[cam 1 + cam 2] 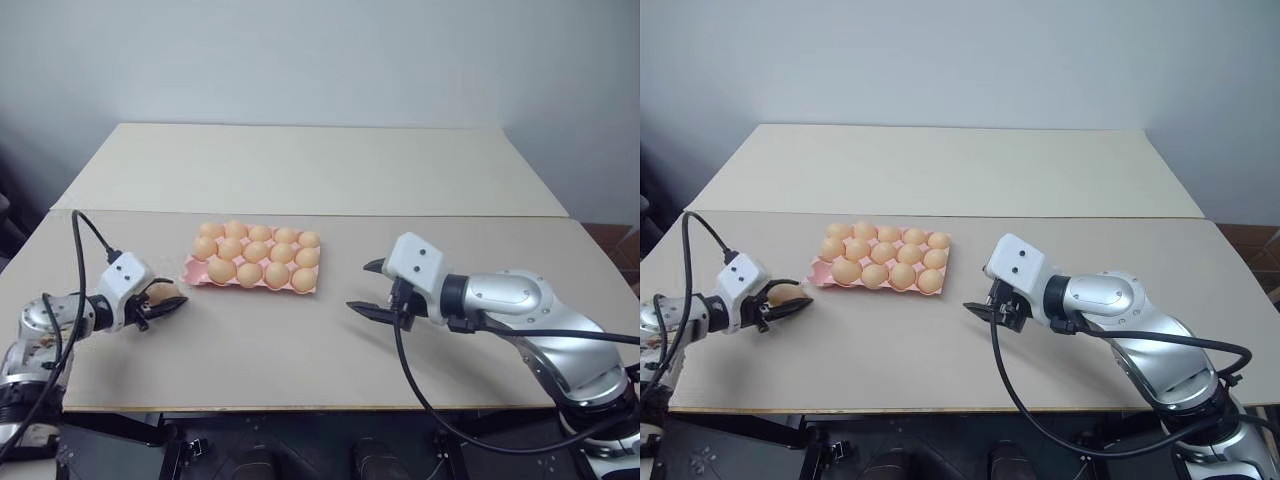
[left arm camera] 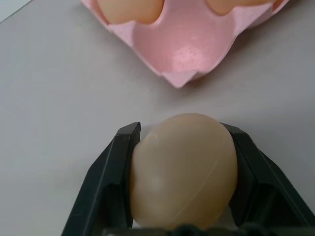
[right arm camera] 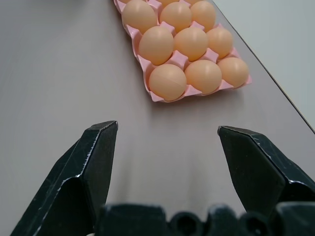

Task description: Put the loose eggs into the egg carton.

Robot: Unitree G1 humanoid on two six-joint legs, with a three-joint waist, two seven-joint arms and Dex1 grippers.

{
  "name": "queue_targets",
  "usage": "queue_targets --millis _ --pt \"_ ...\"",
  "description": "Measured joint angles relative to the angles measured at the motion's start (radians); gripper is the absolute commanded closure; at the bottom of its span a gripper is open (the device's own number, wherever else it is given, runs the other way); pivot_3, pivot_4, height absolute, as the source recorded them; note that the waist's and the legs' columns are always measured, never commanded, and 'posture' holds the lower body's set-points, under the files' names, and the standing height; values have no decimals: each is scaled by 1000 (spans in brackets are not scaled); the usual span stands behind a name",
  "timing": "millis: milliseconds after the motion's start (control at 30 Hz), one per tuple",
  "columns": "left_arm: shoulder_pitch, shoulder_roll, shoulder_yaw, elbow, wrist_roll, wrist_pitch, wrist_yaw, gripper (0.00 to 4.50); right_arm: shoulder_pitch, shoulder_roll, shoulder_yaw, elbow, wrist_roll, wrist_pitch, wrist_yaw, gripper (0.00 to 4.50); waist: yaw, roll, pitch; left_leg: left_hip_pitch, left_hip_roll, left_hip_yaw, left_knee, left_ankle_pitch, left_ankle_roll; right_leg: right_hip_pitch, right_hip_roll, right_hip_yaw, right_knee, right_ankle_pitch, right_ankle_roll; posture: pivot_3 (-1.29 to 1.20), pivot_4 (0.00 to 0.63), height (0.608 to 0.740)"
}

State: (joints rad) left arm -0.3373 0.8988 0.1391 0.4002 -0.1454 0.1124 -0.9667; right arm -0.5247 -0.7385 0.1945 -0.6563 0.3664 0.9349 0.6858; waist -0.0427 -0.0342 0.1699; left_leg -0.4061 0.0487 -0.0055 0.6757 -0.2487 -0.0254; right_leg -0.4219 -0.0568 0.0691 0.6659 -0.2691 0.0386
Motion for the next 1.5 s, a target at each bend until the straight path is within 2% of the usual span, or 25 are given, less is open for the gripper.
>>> queue_targets --millis 133,367,533,867,1100,1133,1367,1500 --pt "-28 10 23 -25 -6 1 32 2457 0 7 12 6 -13 -5 -11 682 4 0 0 -1 0 0 0 0 0 0 0 0 -1 0 0 0 150 740" --pt "-98 -54 81 -75 -176 27 -73 2457 1 14 21 8 -27 -7 -21 682 6 0 0 -1 0 0 1 0 0 0 0 0 -1 0 0 0 150 740" --pt "-150 -108 51 -3 -174 15 -115 2457 5 12 20 6 -32 -7 -38 682 3 0 0 -1 0 0 1 0 0 0 0 0 0 0 0 0 150 740" --pt "-263 -140 21 211 -132 -159 -182 2457 28 9 12 -22 -30 -2 -55 682 3 0 0 -1 -1 0 2 0 0 0 0 0 0 0 0 0 150 740" --pt "-278 -153 21 257 -129 -205 -218 186 29 6 1 -28 -30 10 -58 682 3 0 0 -1 -1 0 2 0 0 0 0 0 -1 0 0 0 150 740" --pt "-279 -153 21 265 -126 -207 -214 64 29 3 -1 -28 -30 11 -58 682 3 0 0 -1 -1 0 2 0 0 0 0 0 0 0 0 0 150 740" --pt "-268 -153 27 249 -132 -219 -219 64 29 0 -4 -28 -30 11 -58 682 3 0 0 -1 -1 0 2 0 0 0 0 0 0 0 0 0 150 740" --pt "-189 -125 42 178 -143 -214 -238 64 30 -1 -4 -29 -30 11 -57 682 -3 0 0 -1 0 0 2 0 0 0 0 0 0 0 0 0 150 740"
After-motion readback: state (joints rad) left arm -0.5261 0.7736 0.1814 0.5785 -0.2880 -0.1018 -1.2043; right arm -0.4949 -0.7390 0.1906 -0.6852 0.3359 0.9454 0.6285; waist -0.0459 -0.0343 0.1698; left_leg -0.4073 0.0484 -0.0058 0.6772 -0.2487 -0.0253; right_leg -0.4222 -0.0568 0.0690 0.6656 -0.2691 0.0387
